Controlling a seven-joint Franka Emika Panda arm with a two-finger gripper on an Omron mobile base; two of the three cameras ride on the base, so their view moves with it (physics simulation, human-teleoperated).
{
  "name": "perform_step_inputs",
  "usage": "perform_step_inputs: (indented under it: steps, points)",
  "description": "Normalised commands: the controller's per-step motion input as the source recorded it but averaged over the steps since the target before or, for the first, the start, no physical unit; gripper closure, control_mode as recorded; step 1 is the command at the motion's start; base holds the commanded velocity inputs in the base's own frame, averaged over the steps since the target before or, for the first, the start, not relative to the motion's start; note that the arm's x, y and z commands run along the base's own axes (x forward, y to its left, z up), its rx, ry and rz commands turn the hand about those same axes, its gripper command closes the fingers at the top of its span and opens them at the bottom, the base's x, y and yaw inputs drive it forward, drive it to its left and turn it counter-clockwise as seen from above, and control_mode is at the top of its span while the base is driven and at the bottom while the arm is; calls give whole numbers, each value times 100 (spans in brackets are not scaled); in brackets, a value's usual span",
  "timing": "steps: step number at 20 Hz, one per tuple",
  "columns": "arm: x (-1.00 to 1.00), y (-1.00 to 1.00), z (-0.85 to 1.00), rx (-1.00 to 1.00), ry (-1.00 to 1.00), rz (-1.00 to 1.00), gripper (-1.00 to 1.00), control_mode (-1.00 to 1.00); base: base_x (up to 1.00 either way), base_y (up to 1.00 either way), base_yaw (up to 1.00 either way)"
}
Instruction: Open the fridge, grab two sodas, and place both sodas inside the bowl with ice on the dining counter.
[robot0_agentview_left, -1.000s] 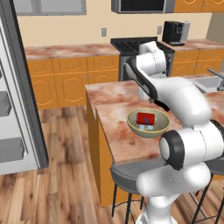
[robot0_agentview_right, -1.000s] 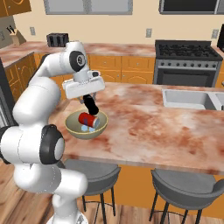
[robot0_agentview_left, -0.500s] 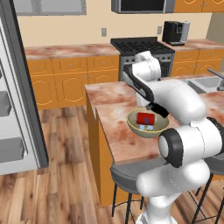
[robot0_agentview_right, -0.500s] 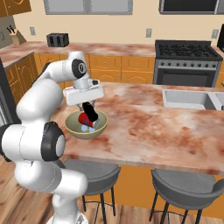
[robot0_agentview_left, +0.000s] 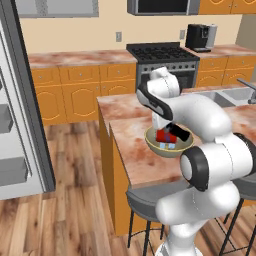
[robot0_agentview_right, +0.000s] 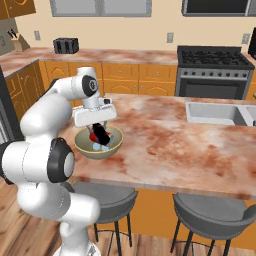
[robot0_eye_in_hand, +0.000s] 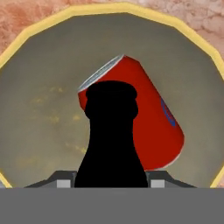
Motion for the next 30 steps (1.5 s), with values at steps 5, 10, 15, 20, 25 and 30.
perform_step_inputs:
  steps: [5, 10, 15, 20, 25, 30]
  points:
    - [13, 0, -16, 0, 3, 1, 100, -100, 0, 0, 0]
    - [14, 1, -18, 0, 3, 1, 100, -100, 0, 0, 0]
    - [6, 1, -12, 0, 1, 2, 100, -100, 0, 0, 0]
    - [-10, 0, -16, 0, 0, 4, -100, -100, 0, 0, 0]
    - [-33, 0, -7, 0, 0, 1, -100, -100, 0, 0, 0]
    - [-34, 0, 1, 1, -1, 0, -100, -100, 0, 0, 0]
